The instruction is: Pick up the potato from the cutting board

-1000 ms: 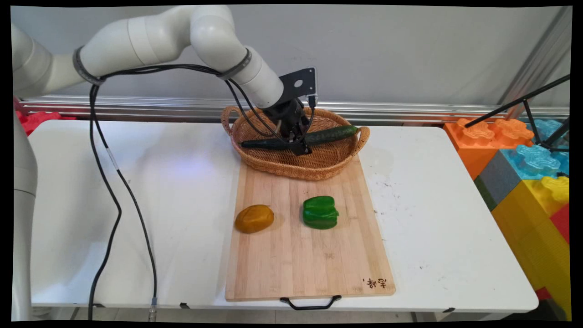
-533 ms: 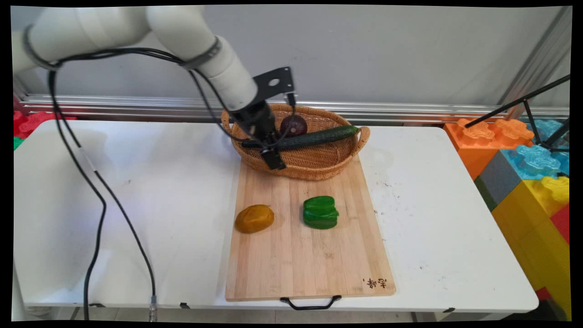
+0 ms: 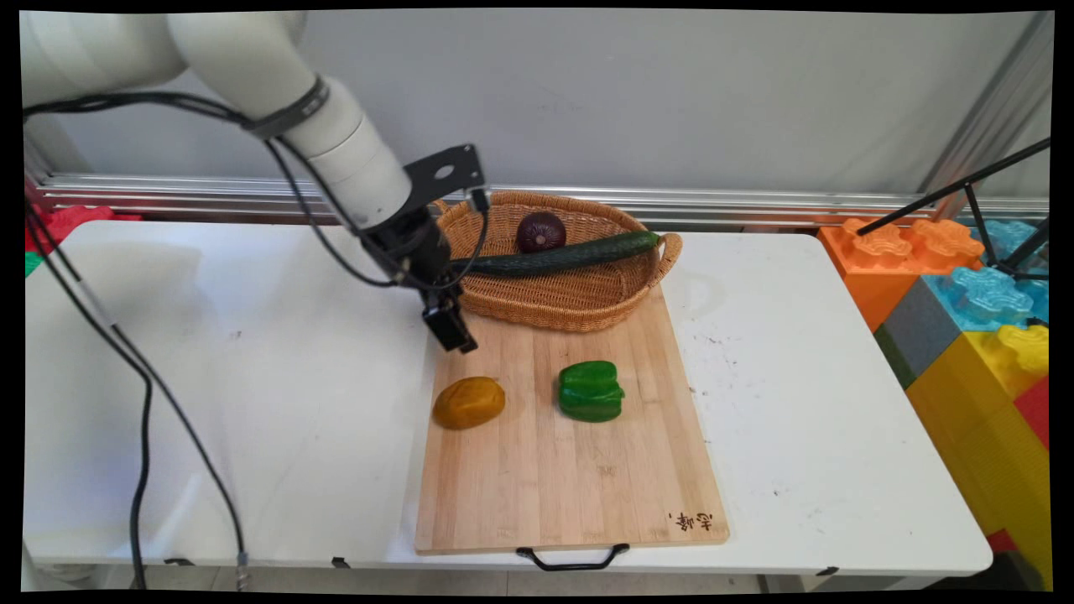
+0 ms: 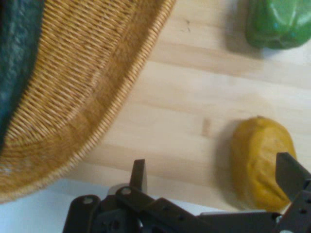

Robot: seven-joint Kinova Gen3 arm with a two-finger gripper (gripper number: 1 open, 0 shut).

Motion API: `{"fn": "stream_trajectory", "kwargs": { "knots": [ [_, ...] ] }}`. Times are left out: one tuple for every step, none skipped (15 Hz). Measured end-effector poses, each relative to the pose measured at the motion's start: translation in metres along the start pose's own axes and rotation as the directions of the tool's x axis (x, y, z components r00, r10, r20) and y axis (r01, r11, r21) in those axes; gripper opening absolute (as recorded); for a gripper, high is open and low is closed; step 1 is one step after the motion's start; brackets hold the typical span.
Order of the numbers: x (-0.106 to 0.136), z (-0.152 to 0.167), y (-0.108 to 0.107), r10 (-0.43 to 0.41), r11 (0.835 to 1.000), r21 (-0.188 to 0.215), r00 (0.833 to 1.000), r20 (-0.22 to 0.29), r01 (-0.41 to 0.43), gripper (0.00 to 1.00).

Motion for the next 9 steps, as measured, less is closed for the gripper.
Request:
{"fn": "stream_trajectory", "kwargs": {
  "knots": [
    [-0.008, 0.004, 0.003, -0.018, 1.000, -0.015, 1.000, -0.001, 0.018, 1.00],
    [-0.014, 0.008, 0.006, -0.033, 0.999, -0.029, 0.999, -0.002, 0.033, 1.00],
    [-0.020, 0.014, 0.009, -0.050, 0.998, -0.046, 0.999, -0.003, 0.049, 1.00],
    [-0.025, 0.021, 0.012, -0.064, 0.996, -0.061, 0.998, -0.005, 0.063, 1.00],
    [-0.029, 0.028, 0.014, -0.077, 0.995, -0.072, 0.997, -0.008, 0.076, 1.00],
    [-0.031, 0.031, 0.014, -0.085, 0.993, -0.078, 0.996, -0.011, 0.084, 1.00],
    [-0.033, 0.037, 0.016, -0.097, 0.992, -0.087, 0.995, -0.015, 0.095, 1.00],
    [-0.035, 0.041, 0.016, -0.104, 0.990, -0.093, 0.994, -0.018, 0.102, 1.00],
    [-0.037, 0.046, 0.018, -0.114, 0.989, -0.101, 0.993, -0.021, 0.111, 1.00]
  ]
}}
